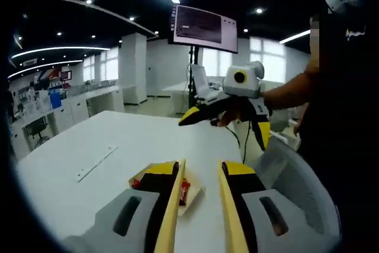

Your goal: Place the target food into the container with the food tongs after gripping and lifting it, then release it inside without dropping or visibly crushing the food.

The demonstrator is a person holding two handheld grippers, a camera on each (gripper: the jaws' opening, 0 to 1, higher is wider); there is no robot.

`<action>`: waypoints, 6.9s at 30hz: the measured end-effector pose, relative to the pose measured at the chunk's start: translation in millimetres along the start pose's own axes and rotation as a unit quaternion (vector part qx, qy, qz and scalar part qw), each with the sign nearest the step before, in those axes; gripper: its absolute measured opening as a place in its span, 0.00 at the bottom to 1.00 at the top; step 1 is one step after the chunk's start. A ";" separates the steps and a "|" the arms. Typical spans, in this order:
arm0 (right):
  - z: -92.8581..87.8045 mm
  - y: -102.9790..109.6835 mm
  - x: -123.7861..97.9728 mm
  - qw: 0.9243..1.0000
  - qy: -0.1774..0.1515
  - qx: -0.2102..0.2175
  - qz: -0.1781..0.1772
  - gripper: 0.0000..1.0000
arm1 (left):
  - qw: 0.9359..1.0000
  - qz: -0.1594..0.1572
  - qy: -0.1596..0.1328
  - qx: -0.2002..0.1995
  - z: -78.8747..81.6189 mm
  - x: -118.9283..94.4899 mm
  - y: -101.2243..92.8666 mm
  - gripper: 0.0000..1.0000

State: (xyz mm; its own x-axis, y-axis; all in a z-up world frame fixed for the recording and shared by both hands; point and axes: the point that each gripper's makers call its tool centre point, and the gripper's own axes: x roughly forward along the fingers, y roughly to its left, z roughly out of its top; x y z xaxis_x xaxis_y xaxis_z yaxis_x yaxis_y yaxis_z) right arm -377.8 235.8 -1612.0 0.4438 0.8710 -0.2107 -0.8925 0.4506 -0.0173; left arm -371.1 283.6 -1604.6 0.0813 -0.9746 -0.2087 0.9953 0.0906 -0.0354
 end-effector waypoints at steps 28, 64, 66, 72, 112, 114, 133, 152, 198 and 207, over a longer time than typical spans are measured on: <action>14.7 45.6 32.3 0.988 0.013 -0.028 0.149 0.29 | 0.997 -0.050 -0.054 -0.026 11.1 -2.5 -33.6 0.24; 17.7 46.9 22.1 0.988 0.041 -0.033 0.144 0.03 | 0.997 -0.022 -0.048 -0.061 11.9 -15.5 -30.7 0.17; 17.9 45.9 19.7 0.988 0.041 -0.034 0.145 0.03 | 0.996 -0.023 -0.054 -0.063 14.6 -18.9 -31.1 0.17; 16.2 44.6 16.8 0.987 0.048 -0.047 0.145 0.03 | 0.997 -0.027 -0.044 -0.063 12.4 -22.0 -32.0 0.17; -146.4 33.4 35.4 0.958 0.235 -0.146 0.080 0.11 | 0.966 0.022 0.255 0.045 -178.3 1.6 -12.1 0.16; -154.6 33.5 38.5 0.954 0.243 -0.157 0.079 0.12 | 0.963 0.025 0.264 0.049 -186.7 2.6 -11.4 0.16; -215.7 32.7 52.5 0.943 0.291 -0.138 0.085 0.18 | 0.947 0.029 0.318 0.041 -241.6 9.1 -9.4 0.17; -226.9 28.7 59.6 0.940 0.295 -0.141 0.097 0.20 | 0.942 0.052 0.331 0.003 -253.2 -9.7 -0.9 0.20; -164.8 -32.3 -68.6 0.973 0.154 0.022 -0.172 1.00 | 0.959 0.264 0.080 -0.070 -173.2 -94.6 25.2 1.00; -171.8 -36.8 -84.2 0.970 0.138 0.033 -0.198 1.00 | 0.948 0.300 0.077 -0.073 -182.8 -112.6 25.0 1.00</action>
State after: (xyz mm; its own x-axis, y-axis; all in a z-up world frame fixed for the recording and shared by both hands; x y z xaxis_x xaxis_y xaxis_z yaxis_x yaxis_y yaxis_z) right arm -396.0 112.2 -1761.5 0.7047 0.5456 -0.4537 -0.6454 0.7586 -0.0901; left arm -365.2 433.1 -1760.6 0.6112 -0.6976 -0.3739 0.7527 0.6584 0.0019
